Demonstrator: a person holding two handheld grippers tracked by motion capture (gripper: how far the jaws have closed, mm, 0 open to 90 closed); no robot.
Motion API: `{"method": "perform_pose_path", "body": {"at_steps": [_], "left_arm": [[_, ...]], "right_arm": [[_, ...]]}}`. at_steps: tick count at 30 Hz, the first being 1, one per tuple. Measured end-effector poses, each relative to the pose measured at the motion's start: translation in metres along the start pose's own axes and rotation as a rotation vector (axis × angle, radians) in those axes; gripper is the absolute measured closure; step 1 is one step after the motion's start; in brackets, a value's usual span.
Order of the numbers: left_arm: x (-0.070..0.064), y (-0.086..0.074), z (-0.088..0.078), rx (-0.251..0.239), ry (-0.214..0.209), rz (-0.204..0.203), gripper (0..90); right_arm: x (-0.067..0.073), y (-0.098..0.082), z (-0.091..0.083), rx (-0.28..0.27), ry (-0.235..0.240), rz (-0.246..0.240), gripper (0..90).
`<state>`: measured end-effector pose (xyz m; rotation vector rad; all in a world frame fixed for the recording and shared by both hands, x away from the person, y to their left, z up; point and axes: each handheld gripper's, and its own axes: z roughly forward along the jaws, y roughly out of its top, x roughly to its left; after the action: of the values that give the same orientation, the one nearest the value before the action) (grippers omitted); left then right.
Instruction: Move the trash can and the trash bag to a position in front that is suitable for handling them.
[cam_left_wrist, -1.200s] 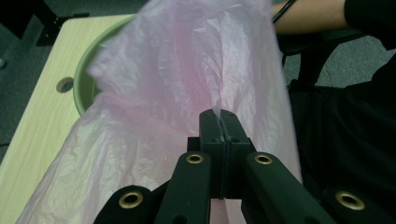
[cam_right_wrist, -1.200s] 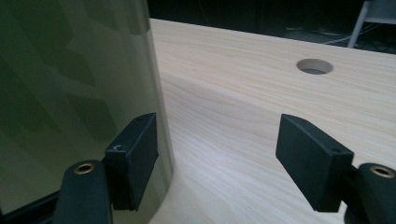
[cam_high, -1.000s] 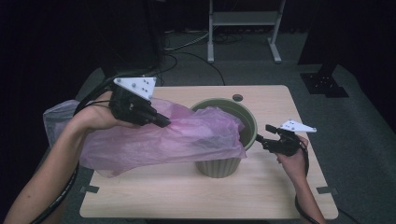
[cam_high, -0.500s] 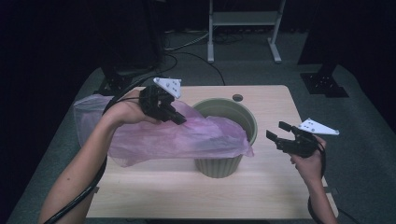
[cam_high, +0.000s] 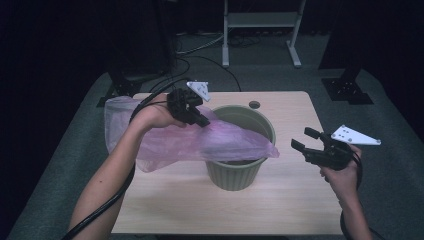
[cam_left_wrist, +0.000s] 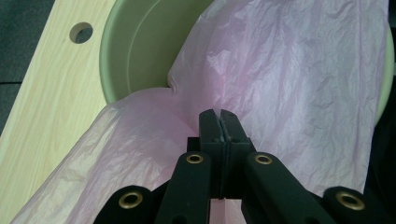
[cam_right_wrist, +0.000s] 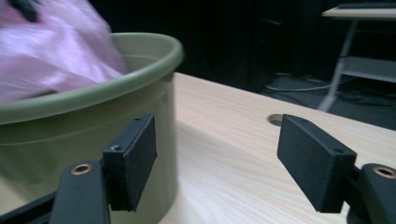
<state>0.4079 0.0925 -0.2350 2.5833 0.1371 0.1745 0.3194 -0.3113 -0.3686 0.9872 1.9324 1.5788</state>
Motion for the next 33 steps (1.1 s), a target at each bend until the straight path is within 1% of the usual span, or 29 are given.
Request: {"method": "perform_pose_path", "body": {"at_steps": [3,4,6,7,8,9,10,12,13,14,15,16,17,18,21,23,24,26,27,28,29,30,31,32,33], "left_arm": [[0.000,0.003,0.004,0.002,-0.001,0.007,89.8],[0.000,0.006,0.008,0.014,0.006,0.008,89.8],[0.001,0.007,0.012,0.031,0.019,0.007,89.9],[0.001,0.007,0.012,0.031,0.019,0.007,89.8],[0.003,0.008,0.015,0.037,0.030,0.000,89.9],[0.003,0.008,0.015,0.037,0.030,0.000,89.8],[0.006,0.007,0.016,0.048,0.046,-0.007,89.9],[0.009,0.006,0.014,0.067,0.064,0.000,89.9],[0.009,0.006,0.014,0.067,0.064,0.000,89.9],[0.010,0.006,0.010,0.082,0.081,0.004,89.9],[0.010,0.005,0.007,0.083,0.090,0.004,89.9],[0.010,0.005,0.001,0.089,0.106,0.009,89.9],[0.010,0.005,0.001,0.089,0.106,0.009,89.9],[0.009,0.006,-0.006,0.093,0.132,0.014,89.8],[0.007,0.008,-0.010,0.089,0.139,0.020,89.9],[0.002,0.013,-0.004,0.132,0.144,0.049,89.9],[0.002,0.013,-0.004,0.132,0.144,0.049,89.9],[-0.003,0.019,0.010,0.183,0.144,0.084,89.9],[-0.003,0.019,0.010,0.183,0.144,0.084,89.9],[-0.005,0.022,0.018,0.201,0.141,0.101,89.8],[-0.005,0.022,0.018,0.201,0.141,0.101,89.8],[-0.006,0.025,0.025,0.188,0.122,0.105,89.9],[-0.006,0.025,0.025,0.188,0.122,0.105,89.8],[-0.006,0.028,0.031,0.187,0.109,0.112,89.9],[-0.006,0.028,0.031,0.187,0.109,0.112,89.9]], "right_arm": [[0.003,0.005,-0.002,0.001,0.063,0.009,27.6],[0.005,0.008,-0.004,-0.002,0.083,0.010,27.6],[0.008,0.013,-0.005,0.001,0.104,0.002,27.6],[0.008,0.013,-0.005,0.001,0.104,0.002,27.6],[0.012,0.019,-0.007,0.005,0.123,-0.018,27.6],[0.013,0.020,-0.007,0.008,0.126,-0.024,27.6],[0.014,0.023,-0.008,0.011,0.129,-0.032,27.6],[0.015,0.026,-0.009,0.010,0.129,-0.043,27.6],[0.016,0.026,-0.010,0.009,0.130,-0.040,27.6],[0.016,0.026,-0.010,0.009,0.130,-0.040,27.6],[0.015,0.027,-0.011,0.008,0.127,-0.048,27.6],[0.015,0.027,-0.013,0.001,0.126,-0.042,27.7],[0.015,0.027,-0.013,0.001,0.126,-0.042,27.7],[0.013,0.026,-0.014,-0.002,0.121,-0.038,27.7],[0.012,0.025,-0.015,-0.006,0.121,-0.031,27.6],[0.012,0.024,-0.016,-0.010,0.119,-0.030,27.6],[0.012,0.024,-0.016,-0.013,0.121,-0.029,27.6],[0.013,0.024,-0.017,-0.016,0.125,-0.028,27.6],[0.013,0.025,-0.017,-0.017,0.126,-0.031,27.7],[0.014,0.025,-0.018,-0.018,0.129,-0.029,27.6],[0.014,0.025,-0.018,-0.019,0.127,-0.036,27.7],[0.015,0.025,-0.019,-0.016,0.129,-0.033,27.7],[0.015,0.025,-0.019,-0.016,0.129,-0.033,27.7],[0.015,0.025,-0.020,-0.015,0.131,-0.030,27.7],[0.015,0.025,-0.020,-0.015,0.131,-0.030,27.7]]}}
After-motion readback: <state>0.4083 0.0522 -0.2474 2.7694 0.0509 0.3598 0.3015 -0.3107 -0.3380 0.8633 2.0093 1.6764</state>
